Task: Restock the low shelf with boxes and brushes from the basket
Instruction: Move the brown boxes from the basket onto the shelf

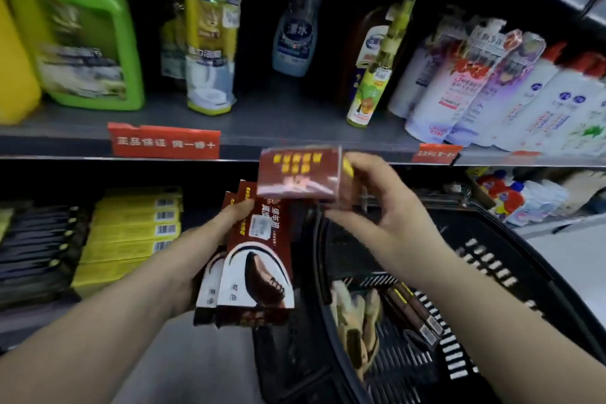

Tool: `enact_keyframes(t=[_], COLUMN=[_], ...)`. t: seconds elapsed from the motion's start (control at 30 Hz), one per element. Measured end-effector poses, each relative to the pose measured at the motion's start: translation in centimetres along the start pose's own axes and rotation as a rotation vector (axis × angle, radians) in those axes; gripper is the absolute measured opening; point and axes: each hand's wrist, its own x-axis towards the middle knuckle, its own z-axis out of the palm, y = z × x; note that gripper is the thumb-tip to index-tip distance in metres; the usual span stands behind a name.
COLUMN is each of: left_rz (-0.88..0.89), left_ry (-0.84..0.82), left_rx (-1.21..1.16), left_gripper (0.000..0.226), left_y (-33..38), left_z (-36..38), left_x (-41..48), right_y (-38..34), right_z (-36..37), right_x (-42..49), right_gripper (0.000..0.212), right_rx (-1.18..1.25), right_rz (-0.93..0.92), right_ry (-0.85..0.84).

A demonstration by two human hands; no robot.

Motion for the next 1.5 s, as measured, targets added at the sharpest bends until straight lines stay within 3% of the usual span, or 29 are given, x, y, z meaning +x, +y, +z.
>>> enact_keyframes(t=[0.07, 0.13, 0.17, 0.23, 0.33, 0.47, 0.57, 0.63, 0.67, 0.77, 0.83, 0.9, 1.0, 1.03, 1.2, 1.3, 1.5], left_rz=[-0.062, -0.110, -0.103, -0.001, 0.058, -0.180, -0.250, -0.238, -0.231, -0.187, -0.215, -0.234, -0.207, -0.196, -0.135, -0.127, -0.095], left_ry=[-0.019, -0.034, -0.040, -0.037, -0.116, 0.049, 0.175, 0.229, 0.226, 0.219, 0.201, 0.232, 0.329, 0.367, 0.561, 0.618, 0.672], left_rx=[-0.033, -0.067, -0.049, -0.051, -0.284, -0.078, -0.087, -0.031, -0.016, 0.103, 0.144, 0.163, 0.171, 0.172, 0.078, 0.076, 0.130], left_gripper=[0.048, 0.076, 0.076, 0.042, 0.038, 0.032, 0.075, 0.092, 0.098, 0.108, 0.113, 0.115, 0.088, 0.079, 0.065, 0.080, 0.071], left_y=[1.3, 2.3, 2.4, 1.9, 0.7, 1.8, 0.8, 0.6, 0.6, 0.9, 0.8, 0.7, 0.7, 0.7, 0.7, 0.7, 0.2], left_z=[-1.3, -2.2, -2.7, -3.5, -5.5, -6.9, -10.0, -11.2, -11.5, -12.1, -12.3, -12.5, -13.1, -13.4, -15.7, -17.0, -18.4], left_x=[-0.4, -0.4, -0.6, -0.7, -0.1, -1.3, -1.4, -1.2, -1.0, -0.9, -0.9, -0.8, -0.5, -0.3, 0.6, 1.0, 1.6], right_y=[0.1, 0.7, 1.0, 1.4, 1.7, 1.6, 1.4, 1.3, 1.3, 1.8, 2.1, 2.6, 4.7, 5.6, 9.8, 11.7, 14.0], right_z=[2.5, 4.6, 5.5, 7.3, 9.4, 11.1, 12.2, 12.8, 13.1, 13.5, 13.8, 13.9, 14.2, 14.1, 13.3, 13.8, 16.9], right_x=[0.9, 1.7, 2.1, 2.6, 2.7, 3.0, 3.8, 4.9, 5.5, 7.9, 9.5, 10.9, 12.4, 12.7, 13.8, 14.3, 14.5], right_gripper=[0.065, 0.070, 0.069, 0.064, 0.065, 0.061, 0.056, 0.035, 0.034, 0.088, 0.094, 0.071, 0.027, 0.022, 0.017, 0.011, 0.022], right_rx=[-0.111, -0.205, -0.247, -0.285, -0.267, 0.039, 0.303, 0.404, 0.411, 0.431, 0.519, 0.451, 0.294, 0.265, 0.190, 0.080, -0.148], right_rz=[-0.118, -0.251, -0.304, -0.335, -0.308, -0.063, 0.238, 0.371, 0.434, 0.628, 0.710, 0.746, 0.812, 0.856, 1.008, 1.048, 1.081], right_ry=[-0.049, -0.048, -0.033, -0.003, -0.039, -0.163, -0.160, -0.143, -0.158, -0.348, -0.457, -0.497, -0.425, -0.375, -0.248, -0.405, -0.603])
